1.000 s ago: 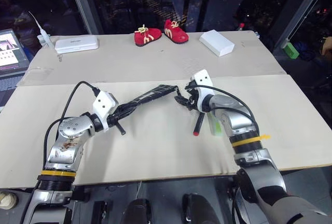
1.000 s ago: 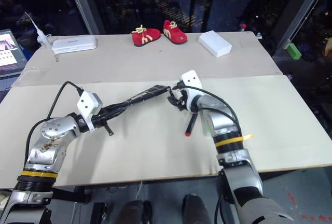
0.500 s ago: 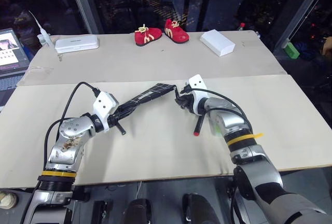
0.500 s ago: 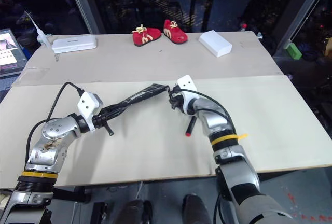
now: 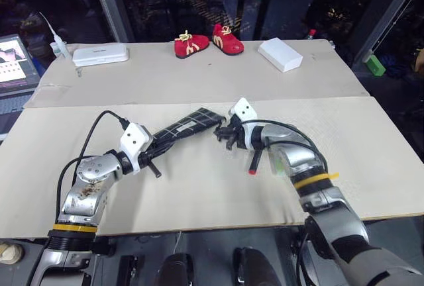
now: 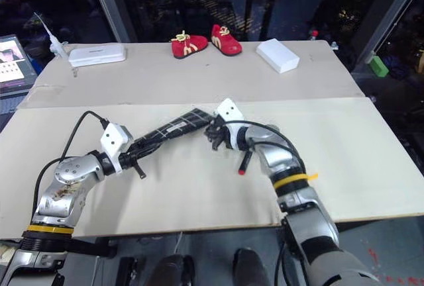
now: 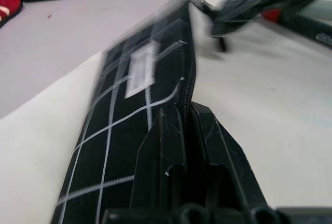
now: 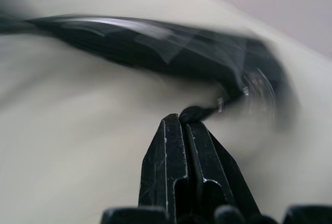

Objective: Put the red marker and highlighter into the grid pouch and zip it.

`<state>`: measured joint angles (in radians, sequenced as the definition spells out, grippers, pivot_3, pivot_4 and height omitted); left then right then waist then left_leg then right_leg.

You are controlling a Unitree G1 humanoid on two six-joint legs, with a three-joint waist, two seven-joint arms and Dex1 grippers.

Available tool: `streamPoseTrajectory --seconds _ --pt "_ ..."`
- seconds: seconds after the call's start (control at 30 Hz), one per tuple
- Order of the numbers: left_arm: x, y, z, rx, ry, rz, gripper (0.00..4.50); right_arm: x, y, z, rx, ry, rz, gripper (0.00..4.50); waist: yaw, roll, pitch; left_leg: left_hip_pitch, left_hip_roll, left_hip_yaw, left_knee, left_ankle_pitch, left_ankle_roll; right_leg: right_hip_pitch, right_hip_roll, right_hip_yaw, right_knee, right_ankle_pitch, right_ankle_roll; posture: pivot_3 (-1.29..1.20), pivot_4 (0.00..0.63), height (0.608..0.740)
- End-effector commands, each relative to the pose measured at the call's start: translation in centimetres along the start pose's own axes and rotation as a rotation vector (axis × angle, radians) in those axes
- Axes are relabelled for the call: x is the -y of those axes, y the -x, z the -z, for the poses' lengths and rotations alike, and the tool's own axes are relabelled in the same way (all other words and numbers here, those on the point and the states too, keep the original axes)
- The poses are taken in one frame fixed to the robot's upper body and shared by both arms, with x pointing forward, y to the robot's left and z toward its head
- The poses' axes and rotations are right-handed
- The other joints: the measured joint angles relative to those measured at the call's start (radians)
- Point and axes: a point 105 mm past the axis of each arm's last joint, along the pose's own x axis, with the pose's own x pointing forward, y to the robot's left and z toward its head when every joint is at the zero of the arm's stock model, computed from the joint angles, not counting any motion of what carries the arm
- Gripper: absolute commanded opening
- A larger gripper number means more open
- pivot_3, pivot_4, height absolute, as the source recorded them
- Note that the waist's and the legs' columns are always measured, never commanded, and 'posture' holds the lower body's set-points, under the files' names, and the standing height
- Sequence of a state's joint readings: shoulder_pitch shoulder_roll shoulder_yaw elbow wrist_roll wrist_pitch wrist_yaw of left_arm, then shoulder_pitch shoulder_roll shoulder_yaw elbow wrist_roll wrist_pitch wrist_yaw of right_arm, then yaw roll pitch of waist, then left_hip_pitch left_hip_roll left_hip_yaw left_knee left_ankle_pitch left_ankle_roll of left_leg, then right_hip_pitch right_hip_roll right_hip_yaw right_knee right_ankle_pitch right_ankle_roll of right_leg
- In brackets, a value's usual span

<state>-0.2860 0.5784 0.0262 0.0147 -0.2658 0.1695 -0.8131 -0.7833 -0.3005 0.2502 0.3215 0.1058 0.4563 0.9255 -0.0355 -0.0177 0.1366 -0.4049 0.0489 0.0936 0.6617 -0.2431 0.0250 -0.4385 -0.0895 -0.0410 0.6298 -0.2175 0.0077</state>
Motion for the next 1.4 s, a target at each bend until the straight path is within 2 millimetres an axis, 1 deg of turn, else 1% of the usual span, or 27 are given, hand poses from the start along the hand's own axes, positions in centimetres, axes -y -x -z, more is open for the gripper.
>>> streamPoseTrajectory --seconds 0.03,0.23,0.3,0.37,0.4,0.47,0.5,0.57,0.7,0.8,0.87,0.93,1.03,1.13,1.2,1.23,1.27,1.33,1.4 --pt "-0.2 -0.1 -1.0 0.031 -0.037 -0.002 0.00 -1.5 -0.2 -1.8 0.025 0.076 -0.080 0.04 -0.001 0.000 0.000 0.000 0.000 0.000 0.000 0.000 0.000 0.000 0.000 0.000 0.000 0.000 0.000 0.00 0.150 0.740" --pt "-0.1 -0.4 -1.2 0.041 -0.032 0.005 0.00 -1.2 -1.6 -1.4 -0.020 0.098 -0.032 0.04 -0.001 0.000 0.000 0.004 0.000 0.000 0.001 0.001 -0.001 0.001 0.001 0.001 0.000 0.000 0.000 0.00 0.150 0.740" --pt "-0.1 -0.4 -1.2 0.041 -0.033 0.007 0.00 -1.7 -2.2 -1.5 -0.026 0.096 -0.045 0.04 -0.001 0.000 0.000 0.003 0.000 0.000 0.001 0.001 -0.001 0.001 0.001 0.001 0.000 0.000 0.000 0.00 0.150 0.740" --pt "-0.2 -0.4 -1.3 0.041 -0.032 0.008 0.00 -2.6 -2.9 -1.4 -0.041 0.127 -0.072 0.04 -0.001 0.000 0.000 0.003 0.000 0.000 0.001 0.001 -0.001 0.001 0.001 0.001 0.000 0.000 0.000 0.00 0.150 0.740" --pt "-0.2 -0.4 -1.3 0.042 -0.032 0.009 0.00 -2.7 -3.3 -1.5 -0.042 0.135 -0.062 0.04 -0.001 0.000 0.000 0.003 0.000 0.000 0.001 0.001 -0.001 0.001 0.001 0.001 0.000 0.000 0.000 0.00 0.150 0.740" --pt "-0.3 -0.4 -1.3 0.041 -0.029 0.012 0.00 -2.3 -4.3 -2.1 -0.041 0.124 -0.019 0.04 -0.001 0.000 0.000 0.002 0.000 0.000 0.001 0.001 -0.001 0.001 0.001 0.000 0.000 0.000 0.000 0.00 0.150 0.740" --pt "-0.3 -0.4 -1.3 0.039 -0.030 0.015 0.00 -2.4 -4.6 -2.7 -0.029 0.123 -0.024 0.04 -0.002 0.000 0.000 0.002 0.000 0.001 0.001 0.001 -0.001 0.001 0.001 0.001 0.000 0.000 0.000 0.00 0.150 0.740" --pt "-0.2 -0.5 -1.3 0.039 -0.029 0.022 0.00 -3.2 -4.8 -3.8 -0.001 0.138 -0.069 0.04 -0.001 0.000 0.000 0.003 0.000 0.001 0.001 0.001 -0.001 0.001 0.001 0.001 0.000 0.000 0.000 0.00 0.150 0.740" --pt "-0.2 -0.8 -1.3 0.042 -0.028 0.030 0.00 -4.9 -4.8 -5.1 0.036 0.170 -0.166 0.04 0.002 0.000 0.000 0.002 0.000 0.000 0.001 0.001 -0.001 0.001 0.001 0.000 0.000 0.000 0.000 0.00 0.150 0.740" --pt "-0.2 -1.0 -1.3 0.044 -0.028 0.036 0.00 -5.8 -5.2 -5.7 0.045 0.180 -0.204 0.04 0.004 0.000 0.000 0.001 0.000 0.000 0.001 0.001 -0.001 0.001 0.001 0.000 0.001 0.000 0.000 0.00 0.150 0.740" --pt "-0.2 -1.1 -1.3 0.046 -0.029 0.039 0.00 -6.6 -5.4 -5.5 0.032 0.196 -0.239 0.04 0.006 0.000 0.000 0.001 0.000 0.000 0.001 0.001 -0.001 0.001 0.001 0.000 0.001 0.000 0.000 0.00 0.150 0.740" --pt "-0.2 -1.2 -1.3 0.048 -0.029 0.041 0.00 -6.8 -5.8 -4.8 0.007 0.200 -0.242 0.04 0.007 0.000 0.000 0.001 0.000 0.000 0.001 0.001 -0.001 0.001 0.001 0.000 0.001 0.000 0.000 0.00 0.150 0.740" --pt "-0.2 -1.3 -1.3 0.049 -0.028 0.040 0.00 -6.5 -6.2 -3.9 -0.014 0.172 -0.218 0.04 0.007 0.000 0.000 0.002 0.000 0.000 0.001 0.001 -0.001 0.001 0.001 0.000 0.001 0.000 0.000 0.00 0.150 0.740" --pt "-0.1 -1.3 -1.2 0.051 -0.025 0.042 0.00 -5.9 -6.4 -4.0 -0.001 0.143 -0.176 0.04 0.008 0.000 0.000 0.002 0.000 0.001 0.001 0.001 -0.001 0.001 0.001 0.000 0.001 0.000 0.000 0.00 0.150 0.740" --pt "0.0 -1.3 -1.1 0.050 -0.024 0.042 0.00 -4.7 -6.5 -3.9 -0.001 0.130 -0.116 0.62 0.008 0.000 0.000 0.002 0.000 0.001 0.001 0.001 -0.001 0.001 0.001 0.000 0.001 0.000 0.000 0.00 0.150 0.740" --pt "0.0 -1.3 -1.1 0.051 -0.024 0.042 0.00 -4.1 -6.3 -3.8 -0.005 0.125 -0.098 0.80 0.008 0.000 0.000 0.002 0.000 0.001 0.001 0.001 -0.002 0.001 0.001 0.000 0.001 0.000 0.000 0.00 0.150 0.740" --pt "0.0 -1.3 -1.1 0.052 -0.024 0.042 0.00 -3.9 -5.8 -3.7 -0.007 0.126 -0.099 1.16 0.008 0.000 0.000 0.002 0.000 0.001 0.001 0.001 -0.002 0.001 0.001 0.000 0.001 0.000 0.000 0.00 0.150 0.740" --pt "0.1 -1.3 -1.0 0.053 -0.024 0.043 0.00 -3.8 -4.6 -3.6 -0.001 0.121 -0.122 1.79 0.009 0.000 0.000 0.001 0.000 0.001 0.001 0.001 -0.002 0.001 0.001 0.000 0.001 0.000 0.000 0.00 0.150 0.740" --pt "0.3 -1.2 -1.1 0.057 -0.021 0.044 0.00 -4.3 -2.9 -3.3 0.005 0.123 -0.168 2.49 0.017 0.000 0.000 0.001 0.000 0.001 0.001 0.001 -0.001 0.001 0.001 0.000 0.001 0.000 0.000 0.00 0.150 0.740"
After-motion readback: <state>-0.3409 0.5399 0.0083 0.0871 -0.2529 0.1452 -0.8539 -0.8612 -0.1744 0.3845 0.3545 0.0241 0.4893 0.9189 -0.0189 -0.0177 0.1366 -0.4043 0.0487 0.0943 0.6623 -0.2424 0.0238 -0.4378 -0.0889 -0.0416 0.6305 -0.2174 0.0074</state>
